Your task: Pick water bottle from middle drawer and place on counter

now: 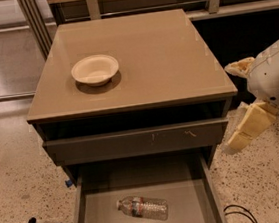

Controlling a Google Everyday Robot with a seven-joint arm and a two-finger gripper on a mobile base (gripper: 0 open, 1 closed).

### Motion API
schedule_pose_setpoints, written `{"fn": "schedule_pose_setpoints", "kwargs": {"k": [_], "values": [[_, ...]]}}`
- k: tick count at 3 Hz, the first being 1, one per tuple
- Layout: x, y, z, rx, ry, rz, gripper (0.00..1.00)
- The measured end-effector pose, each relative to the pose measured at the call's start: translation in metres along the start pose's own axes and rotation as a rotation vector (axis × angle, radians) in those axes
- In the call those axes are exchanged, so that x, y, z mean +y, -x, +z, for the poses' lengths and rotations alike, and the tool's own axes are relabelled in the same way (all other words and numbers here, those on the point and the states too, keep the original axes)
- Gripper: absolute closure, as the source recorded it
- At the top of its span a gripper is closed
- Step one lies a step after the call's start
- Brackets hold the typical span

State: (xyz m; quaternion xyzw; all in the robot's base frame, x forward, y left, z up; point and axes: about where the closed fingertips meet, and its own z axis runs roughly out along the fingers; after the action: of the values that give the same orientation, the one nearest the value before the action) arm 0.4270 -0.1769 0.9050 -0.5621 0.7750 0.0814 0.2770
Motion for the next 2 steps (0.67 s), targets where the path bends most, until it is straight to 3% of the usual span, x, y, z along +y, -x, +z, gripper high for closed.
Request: {"fn": "schedule_pose_setpoints", "kwargs": {"k": [1,2], "values": [[-0.0146,-0.0036,0.0303,-0.055,-0.019,0.003,0.00],[-0.0101,0.0002,0.0336,-0.051,-0.015,0.000,0.00]]}}
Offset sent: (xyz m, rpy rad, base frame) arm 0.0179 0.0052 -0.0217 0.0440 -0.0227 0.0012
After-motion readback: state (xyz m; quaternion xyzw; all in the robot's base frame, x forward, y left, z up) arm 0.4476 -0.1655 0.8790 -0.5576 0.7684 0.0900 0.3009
